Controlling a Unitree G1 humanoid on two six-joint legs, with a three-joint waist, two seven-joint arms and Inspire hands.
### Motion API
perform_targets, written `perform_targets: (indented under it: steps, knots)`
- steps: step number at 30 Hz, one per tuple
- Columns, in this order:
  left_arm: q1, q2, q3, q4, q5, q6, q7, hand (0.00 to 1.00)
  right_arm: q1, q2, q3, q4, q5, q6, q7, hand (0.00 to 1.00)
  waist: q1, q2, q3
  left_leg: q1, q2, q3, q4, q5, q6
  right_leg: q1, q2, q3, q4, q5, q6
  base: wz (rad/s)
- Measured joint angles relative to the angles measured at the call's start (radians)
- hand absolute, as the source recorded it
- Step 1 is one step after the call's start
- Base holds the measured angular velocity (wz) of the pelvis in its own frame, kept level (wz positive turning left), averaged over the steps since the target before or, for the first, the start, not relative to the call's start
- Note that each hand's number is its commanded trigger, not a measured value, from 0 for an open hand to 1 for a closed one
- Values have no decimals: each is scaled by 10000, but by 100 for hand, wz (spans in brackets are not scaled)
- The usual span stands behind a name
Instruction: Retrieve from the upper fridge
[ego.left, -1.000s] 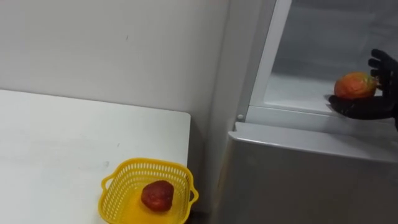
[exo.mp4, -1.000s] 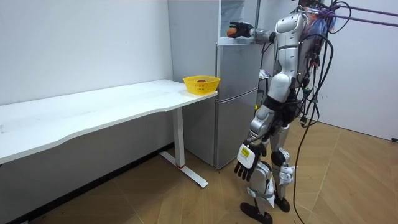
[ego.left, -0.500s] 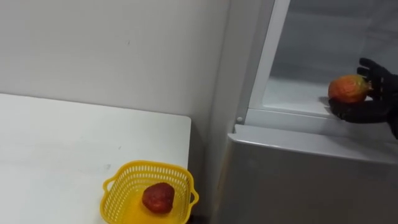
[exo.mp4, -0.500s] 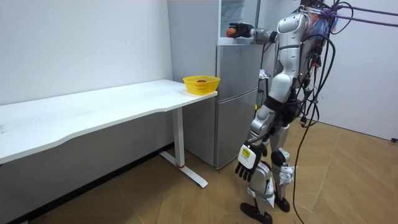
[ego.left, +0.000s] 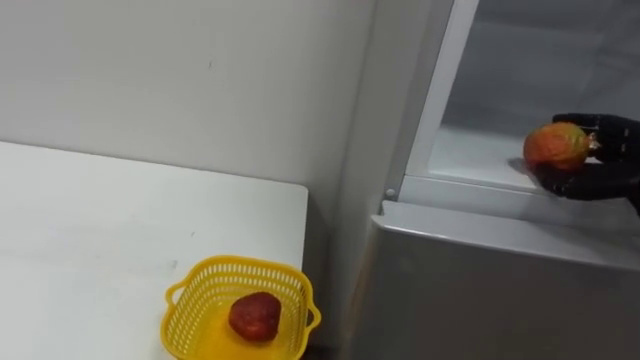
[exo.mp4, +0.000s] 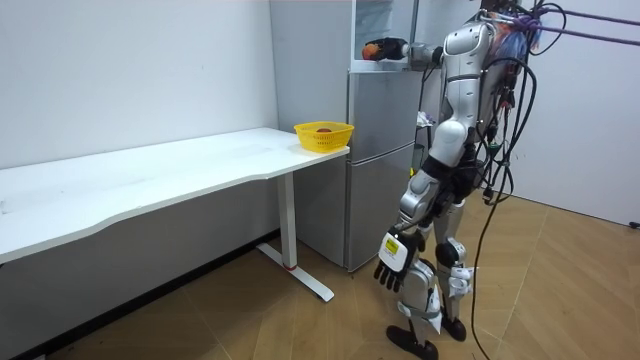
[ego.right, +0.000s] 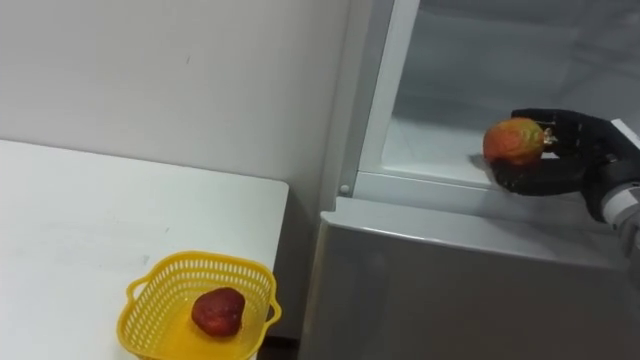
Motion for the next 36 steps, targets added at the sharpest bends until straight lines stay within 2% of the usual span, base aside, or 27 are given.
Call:
perform_targets:
  steps: [8, 21, 28, 31, 36]
  knots:
    - [-24, 1, -1, -18, 2, -3, -22, 0, -213, -2, -5, -129, -478, -3, -69, 100, 18, 48, 33, -5, 0, 12, -34, -1, -1, -1, 2, -2, -7, 0, 0, 0]
    - [-45, -2, -16, 0, -6, -4, 35, 0, -236, -1, 72, -141, -408, 21, -217, 100, 56, 58, 29, 37, 4, 28, 11, 1, -3, 22, 5, 40, -8, 0, 0, 0]
    - [-49, -9, -13, 38, -26, -27, 221, 0, -227, -1, 198, -199, -349, 20, -548, 100, 178, 103, 34, 74, 16, 105, 7, 0, -2, -5, 19, 238, -10, 2, -3, -4]
    - [-129, -21, -12, 59, -81, -72, 304, 0, -122, 2, 342, -526, -453, 23, -875, 100, 222, 161, 25, 76, 15, 114, -10, -1, -1, -7, 28, 281, -10, 5, -7, -2]
    - [-285, -67, -6, 170, -91, -84, 545, 0, 645, 177, 318, -2197, -848, 41, -1687, 100, 230, 342, -8, 99, 4, 132, -15, 0, 0, -14, 45, 494, -10, 6, -7, -2]
